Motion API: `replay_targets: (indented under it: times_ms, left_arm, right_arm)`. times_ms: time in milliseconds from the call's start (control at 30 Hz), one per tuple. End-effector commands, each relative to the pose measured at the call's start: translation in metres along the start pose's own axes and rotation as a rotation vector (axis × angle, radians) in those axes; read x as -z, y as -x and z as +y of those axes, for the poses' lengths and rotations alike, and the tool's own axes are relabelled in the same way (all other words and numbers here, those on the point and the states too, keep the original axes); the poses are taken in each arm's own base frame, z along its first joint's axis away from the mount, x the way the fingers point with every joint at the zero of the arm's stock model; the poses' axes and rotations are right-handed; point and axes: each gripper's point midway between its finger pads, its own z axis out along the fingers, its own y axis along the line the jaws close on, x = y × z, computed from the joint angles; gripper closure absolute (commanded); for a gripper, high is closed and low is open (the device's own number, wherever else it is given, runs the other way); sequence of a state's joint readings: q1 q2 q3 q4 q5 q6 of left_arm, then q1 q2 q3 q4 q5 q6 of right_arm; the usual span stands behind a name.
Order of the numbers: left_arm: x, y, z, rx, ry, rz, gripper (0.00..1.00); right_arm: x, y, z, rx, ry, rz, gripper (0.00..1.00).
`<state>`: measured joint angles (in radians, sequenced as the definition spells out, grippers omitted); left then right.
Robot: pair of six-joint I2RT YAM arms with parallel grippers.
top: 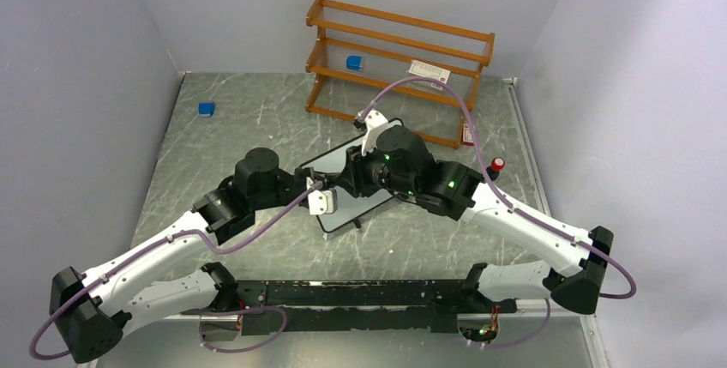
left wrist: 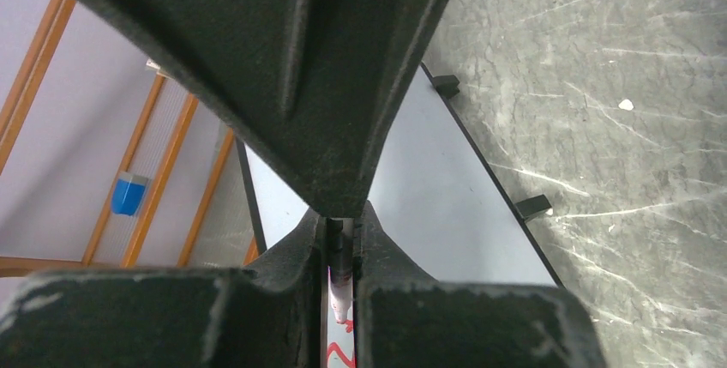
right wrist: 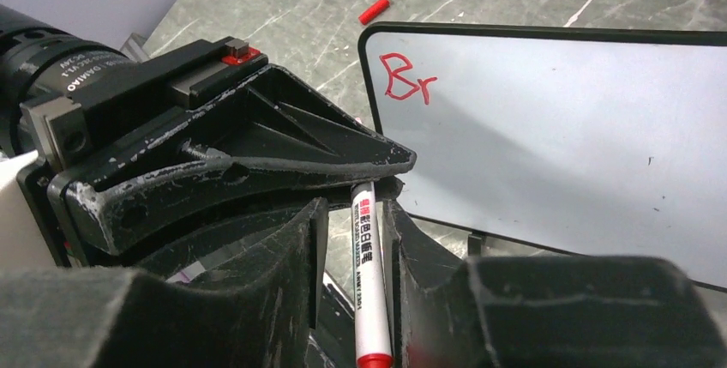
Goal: Write a sentence on the whiteboard
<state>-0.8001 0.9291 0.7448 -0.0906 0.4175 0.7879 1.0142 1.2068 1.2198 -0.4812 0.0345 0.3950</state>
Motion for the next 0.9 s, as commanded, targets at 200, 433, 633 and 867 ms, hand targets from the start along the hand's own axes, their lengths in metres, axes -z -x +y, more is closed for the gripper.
replay_targets:
  times_ms: [200, 433, 633, 867]
  left_arm:
    - [0.002, 0.01, 0.009, -0.041, 0.025, 0.008, 0.95]
    - [0.002, 0.008, 0.01, -0.033, 0.033, 0.02, 0.95]
    - [0.001, 0.002, 0.012, -0.021, 0.049, 0.043, 0.95]
    - [0.0, 0.003, 0.011, -0.028, 0.045, 0.038, 0.95]
  right_arm:
    - [-0.002, 0.011, 0.004, -0.049, -0.001, -0.008, 0.74]
    - [-0.002, 0.009, 0.004, -0.05, 0.001, -0.003, 0.88]
    - [0.0, 0.007, 0.011, -0.044, 0.045, 0.009, 0.85]
    - [0.002, 0.006, 0.012, -0.042, 0.055, 0.012, 0.82]
